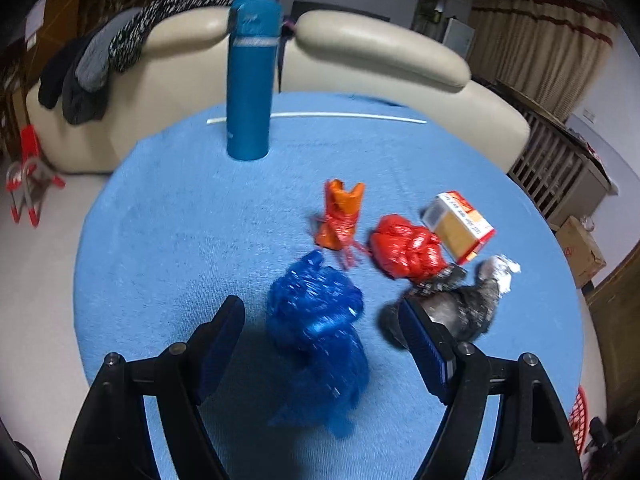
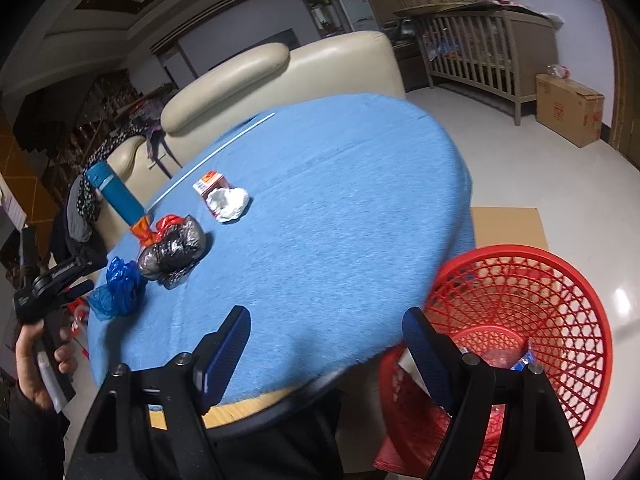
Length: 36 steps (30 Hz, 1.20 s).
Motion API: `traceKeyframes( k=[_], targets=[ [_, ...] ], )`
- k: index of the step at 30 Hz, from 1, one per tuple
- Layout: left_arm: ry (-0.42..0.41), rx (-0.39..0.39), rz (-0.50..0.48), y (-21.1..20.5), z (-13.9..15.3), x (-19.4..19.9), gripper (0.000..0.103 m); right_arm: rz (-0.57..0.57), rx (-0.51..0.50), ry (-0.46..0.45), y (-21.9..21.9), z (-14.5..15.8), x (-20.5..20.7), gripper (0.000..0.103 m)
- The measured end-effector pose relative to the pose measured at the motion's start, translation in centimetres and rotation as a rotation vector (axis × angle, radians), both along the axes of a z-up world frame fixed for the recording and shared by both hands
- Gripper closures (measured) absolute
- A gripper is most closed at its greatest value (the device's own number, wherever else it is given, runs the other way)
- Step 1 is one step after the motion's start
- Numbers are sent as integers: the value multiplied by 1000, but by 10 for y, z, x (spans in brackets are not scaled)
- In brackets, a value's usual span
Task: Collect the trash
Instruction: 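Move both tools back over the bags on the table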
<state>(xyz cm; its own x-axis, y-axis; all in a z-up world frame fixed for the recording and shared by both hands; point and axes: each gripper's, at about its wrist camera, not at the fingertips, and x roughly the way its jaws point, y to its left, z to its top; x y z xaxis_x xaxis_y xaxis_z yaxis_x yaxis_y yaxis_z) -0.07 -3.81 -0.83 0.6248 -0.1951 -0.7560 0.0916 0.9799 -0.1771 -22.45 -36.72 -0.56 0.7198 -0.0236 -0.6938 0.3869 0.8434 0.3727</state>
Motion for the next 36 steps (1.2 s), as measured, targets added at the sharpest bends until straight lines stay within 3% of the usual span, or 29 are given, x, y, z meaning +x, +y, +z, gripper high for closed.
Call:
traceKeyframes(
  k=[5, 9, 17, 21, 29, 30, 31, 36],
  targets=[
    [44, -33, 10, 3, -11, 11, 23, 37, -22, 10, 17, 6, 27, 18],
    [64, -35, 6, 1, -15, 16, 23, 84, -57, 10, 35, 15, 55, 9],
    [66, 9, 10, 6, -26, 24, 23, 205, -102, -26, 79, 34, 107, 9],
    [69, 40, -29, 3, -31, 22, 30, 232, -109, -20, 92, 34, 127, 9],
    [85, 42, -47, 2, -39, 14, 31, 280, -70, 2, 118, 26, 182, 9],
    [80, 45, -53, 2, -39, 13, 34, 277, -60, 7, 119, 25, 187, 9],
    [73, 48, -60, 2, -38, 11, 45, 270, -43, 13, 119, 24, 193, 9],
    [53, 68, -62, 7, -37, 4, 49, 241, 41, 44, 123, 10, 219, 9]
  ],
)
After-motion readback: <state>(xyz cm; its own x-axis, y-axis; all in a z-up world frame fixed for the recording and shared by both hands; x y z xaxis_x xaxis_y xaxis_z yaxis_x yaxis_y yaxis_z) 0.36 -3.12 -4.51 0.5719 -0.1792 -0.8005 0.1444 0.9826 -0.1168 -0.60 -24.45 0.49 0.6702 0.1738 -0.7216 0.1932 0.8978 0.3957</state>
